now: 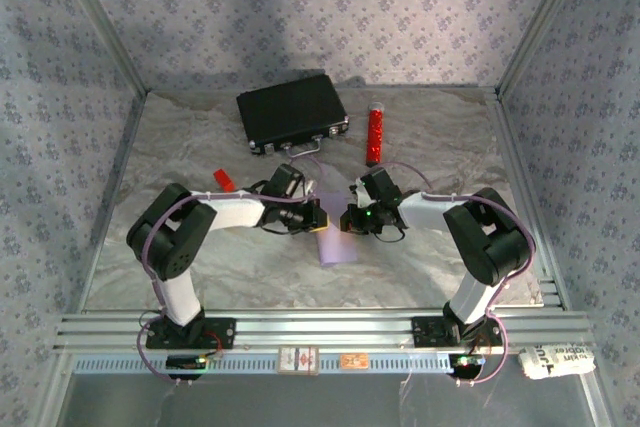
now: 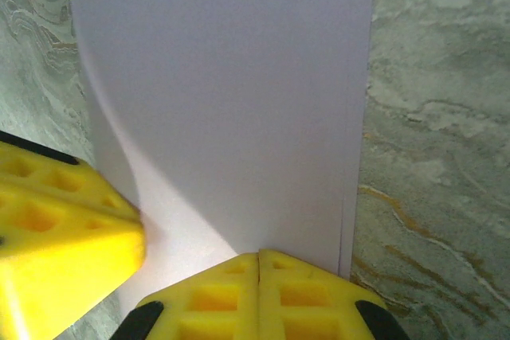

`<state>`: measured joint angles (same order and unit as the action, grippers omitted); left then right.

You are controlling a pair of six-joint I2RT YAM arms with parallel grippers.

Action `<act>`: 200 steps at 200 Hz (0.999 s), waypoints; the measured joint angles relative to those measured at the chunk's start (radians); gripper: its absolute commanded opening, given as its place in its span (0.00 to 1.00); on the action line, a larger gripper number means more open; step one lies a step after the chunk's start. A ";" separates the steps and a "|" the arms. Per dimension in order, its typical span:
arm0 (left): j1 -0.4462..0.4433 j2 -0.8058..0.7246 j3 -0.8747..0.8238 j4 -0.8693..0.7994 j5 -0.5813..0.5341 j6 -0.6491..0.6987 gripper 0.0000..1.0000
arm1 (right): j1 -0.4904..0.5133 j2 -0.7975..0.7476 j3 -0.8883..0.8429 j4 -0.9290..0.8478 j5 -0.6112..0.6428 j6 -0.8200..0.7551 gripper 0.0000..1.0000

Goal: Fold a paper plane with a square sheet of paper (pick it up from the middle)
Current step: First fold the square sheet of paper in half at the center of the table.

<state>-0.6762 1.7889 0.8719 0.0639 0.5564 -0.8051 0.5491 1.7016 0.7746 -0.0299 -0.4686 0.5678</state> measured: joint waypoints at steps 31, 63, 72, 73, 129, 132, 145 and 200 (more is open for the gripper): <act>0.012 0.019 -0.035 0.012 -0.006 0.019 0.00 | 0.000 0.000 0.000 0.000 0.000 0.001 0.00; 0.019 0.019 -0.051 0.042 0.003 0.030 0.00 | 0.000 0.000 0.000 0.000 0.000 0.003 0.00; 0.020 0.019 -0.052 0.045 0.006 0.030 0.00 | 0.000 0.000 0.000 0.000 0.000 0.004 0.00; 0.020 0.019 -0.052 0.045 0.006 0.030 0.00 | 0.000 0.000 0.000 0.000 0.000 0.004 0.00; 0.036 0.003 -0.034 -0.012 -0.006 0.031 0.03 | 0.000 0.000 0.000 0.000 0.000 0.003 0.00; 0.037 0.003 -0.031 -0.013 -0.007 0.030 0.03 | 0.000 0.000 0.000 0.000 0.000 0.004 0.00; 0.047 0.003 -0.014 -0.022 -0.006 0.030 0.03 | 0.000 0.000 0.000 0.000 0.000 0.004 0.00; 0.082 0.034 0.023 -0.007 0.000 0.030 0.05 | 0.000 0.000 0.000 0.000 0.000 0.004 0.00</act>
<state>-0.5941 1.8225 0.8944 0.0566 0.5560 -0.7753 0.5495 1.7016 0.7746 -0.0303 -0.4683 0.5716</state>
